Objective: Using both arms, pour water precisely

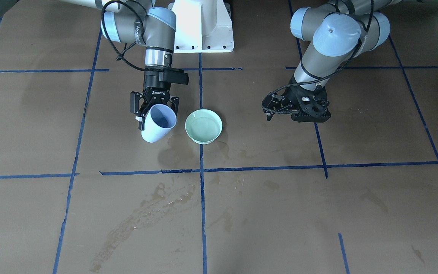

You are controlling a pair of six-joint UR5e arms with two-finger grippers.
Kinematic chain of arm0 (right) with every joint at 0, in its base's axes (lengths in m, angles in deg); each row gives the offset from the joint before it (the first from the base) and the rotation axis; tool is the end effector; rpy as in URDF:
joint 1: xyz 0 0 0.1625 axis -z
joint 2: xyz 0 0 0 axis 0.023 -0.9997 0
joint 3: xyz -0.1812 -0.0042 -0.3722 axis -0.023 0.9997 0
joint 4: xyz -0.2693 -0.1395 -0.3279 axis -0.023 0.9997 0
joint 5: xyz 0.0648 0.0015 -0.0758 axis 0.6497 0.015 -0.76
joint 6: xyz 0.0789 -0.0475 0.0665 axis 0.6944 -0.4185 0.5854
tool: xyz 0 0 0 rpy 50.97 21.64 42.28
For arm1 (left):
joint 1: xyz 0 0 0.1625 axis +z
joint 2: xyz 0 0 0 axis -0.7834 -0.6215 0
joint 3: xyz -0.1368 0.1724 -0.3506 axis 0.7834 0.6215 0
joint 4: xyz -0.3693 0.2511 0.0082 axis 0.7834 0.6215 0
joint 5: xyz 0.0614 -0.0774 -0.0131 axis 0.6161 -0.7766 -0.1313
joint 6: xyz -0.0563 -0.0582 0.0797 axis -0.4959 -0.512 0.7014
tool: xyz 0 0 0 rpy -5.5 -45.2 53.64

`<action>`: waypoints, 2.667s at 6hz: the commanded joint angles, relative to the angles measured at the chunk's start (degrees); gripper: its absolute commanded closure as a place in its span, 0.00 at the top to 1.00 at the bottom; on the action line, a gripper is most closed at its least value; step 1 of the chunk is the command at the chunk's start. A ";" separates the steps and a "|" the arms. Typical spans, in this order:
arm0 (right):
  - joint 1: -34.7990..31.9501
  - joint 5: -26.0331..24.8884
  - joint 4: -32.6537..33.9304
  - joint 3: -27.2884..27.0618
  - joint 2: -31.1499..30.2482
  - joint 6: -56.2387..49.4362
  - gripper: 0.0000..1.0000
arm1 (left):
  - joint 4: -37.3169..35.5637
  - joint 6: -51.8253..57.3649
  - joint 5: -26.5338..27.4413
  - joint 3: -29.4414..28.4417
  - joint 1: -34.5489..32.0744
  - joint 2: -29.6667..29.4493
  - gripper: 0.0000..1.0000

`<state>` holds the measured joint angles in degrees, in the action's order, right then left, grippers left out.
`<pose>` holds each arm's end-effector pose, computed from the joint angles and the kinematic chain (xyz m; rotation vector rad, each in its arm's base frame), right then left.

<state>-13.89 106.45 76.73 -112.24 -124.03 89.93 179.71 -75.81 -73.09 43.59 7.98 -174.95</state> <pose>-0.5855 -0.3845 0.2456 1.0359 -0.1743 -0.2054 0.4216 -0.5114 0.2575 0.0988 0.9031 -0.0207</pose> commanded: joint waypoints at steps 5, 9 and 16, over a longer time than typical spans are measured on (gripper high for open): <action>0.71 -5.89 12.75 5.39 7.78 -20.16 0.00 | 0.01 0.09 -0.09 -0.01 0.00 0.00 1.00; 1.15 -9.31 16.42 5.41 7.97 -28.33 0.00 | 0.01 0.09 -0.09 -0.10 0.00 0.00 1.00; 1.85 -10.99 18.37 5.41 8.41 -33.01 0.00 | 0.01 0.00 -0.09 0.17 0.00 0.00 1.00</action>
<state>-12.10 95.48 95.10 -106.83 -115.64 56.93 179.71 -75.79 -73.18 43.73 7.98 -174.95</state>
